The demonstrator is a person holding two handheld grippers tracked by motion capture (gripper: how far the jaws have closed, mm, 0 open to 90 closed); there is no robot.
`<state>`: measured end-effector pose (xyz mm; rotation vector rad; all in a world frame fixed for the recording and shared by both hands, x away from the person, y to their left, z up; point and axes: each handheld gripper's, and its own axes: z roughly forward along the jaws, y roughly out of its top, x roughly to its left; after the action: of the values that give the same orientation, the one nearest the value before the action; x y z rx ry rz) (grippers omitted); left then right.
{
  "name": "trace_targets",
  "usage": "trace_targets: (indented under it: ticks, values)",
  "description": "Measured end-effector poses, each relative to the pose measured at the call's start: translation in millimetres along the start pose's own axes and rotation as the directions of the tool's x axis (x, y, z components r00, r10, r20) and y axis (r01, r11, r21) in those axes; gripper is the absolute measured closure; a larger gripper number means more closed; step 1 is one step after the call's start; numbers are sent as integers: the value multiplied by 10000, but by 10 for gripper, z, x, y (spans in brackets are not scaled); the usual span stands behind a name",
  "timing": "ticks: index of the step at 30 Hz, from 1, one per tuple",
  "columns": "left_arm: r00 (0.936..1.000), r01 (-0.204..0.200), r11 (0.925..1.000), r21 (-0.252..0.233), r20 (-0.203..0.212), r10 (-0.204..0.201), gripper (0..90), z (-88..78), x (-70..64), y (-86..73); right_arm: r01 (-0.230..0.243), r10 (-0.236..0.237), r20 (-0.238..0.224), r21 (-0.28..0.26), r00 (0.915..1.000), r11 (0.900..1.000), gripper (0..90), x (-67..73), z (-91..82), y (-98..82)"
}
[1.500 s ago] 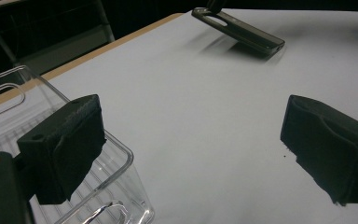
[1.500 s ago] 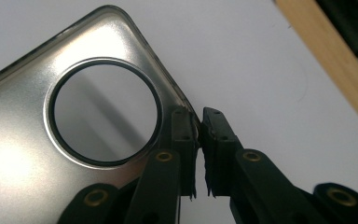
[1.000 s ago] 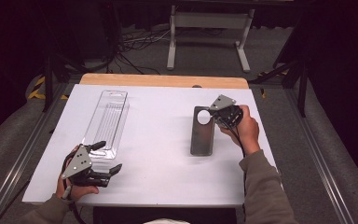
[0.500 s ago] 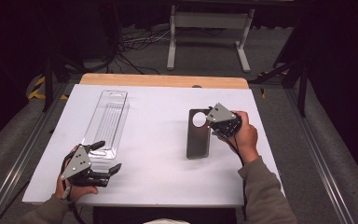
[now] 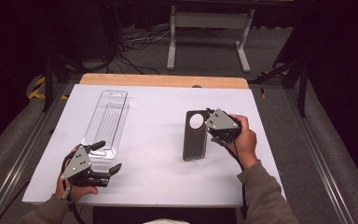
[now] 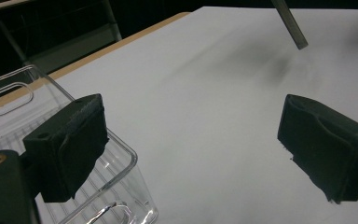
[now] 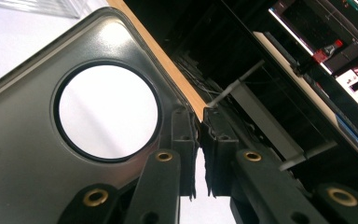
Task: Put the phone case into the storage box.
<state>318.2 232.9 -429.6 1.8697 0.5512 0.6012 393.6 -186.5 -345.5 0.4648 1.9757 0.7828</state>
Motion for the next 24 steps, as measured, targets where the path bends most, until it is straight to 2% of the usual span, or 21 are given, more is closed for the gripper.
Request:
trace_targets:
  ticks: [3, 21, 24]
  values:
    - [9999, 102, 9999, -53, 10, -102, 88, 3, -3, -3, 99, -99, -6, -94, 10000, 9999, 841, 42, -20, 21]
    - [10000, -19, 10000, -19, -21, 19, 91, 2, 4, 17, 656, -672, -193, -724, 9976, 9952, 840, 311, -142, 182]
    - [10000, 99, 9999, -124, 3, -99, 94, 19, -2, 44, 719, -738, -213, -812, 9970, 9941, 840, 349, -163, 207]
